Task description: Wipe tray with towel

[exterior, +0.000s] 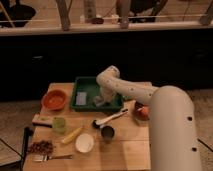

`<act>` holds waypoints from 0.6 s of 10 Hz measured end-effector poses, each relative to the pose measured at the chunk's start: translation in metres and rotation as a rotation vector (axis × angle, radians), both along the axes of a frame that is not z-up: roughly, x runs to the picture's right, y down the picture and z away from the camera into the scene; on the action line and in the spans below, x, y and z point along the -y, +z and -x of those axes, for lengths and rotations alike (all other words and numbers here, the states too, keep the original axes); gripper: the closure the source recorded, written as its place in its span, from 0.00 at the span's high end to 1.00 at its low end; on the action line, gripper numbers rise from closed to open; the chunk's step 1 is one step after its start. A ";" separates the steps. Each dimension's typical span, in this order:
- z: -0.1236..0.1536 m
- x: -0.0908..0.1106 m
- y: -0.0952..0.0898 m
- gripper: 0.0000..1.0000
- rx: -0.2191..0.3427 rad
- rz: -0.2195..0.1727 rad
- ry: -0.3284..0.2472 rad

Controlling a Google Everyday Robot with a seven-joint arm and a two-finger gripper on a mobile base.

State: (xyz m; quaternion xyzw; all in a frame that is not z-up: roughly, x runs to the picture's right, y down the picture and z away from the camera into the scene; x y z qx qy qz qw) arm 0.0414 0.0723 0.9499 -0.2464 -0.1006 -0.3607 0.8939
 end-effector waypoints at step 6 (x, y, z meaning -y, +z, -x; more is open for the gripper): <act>0.013 0.026 0.011 0.03 -0.013 -0.038 0.017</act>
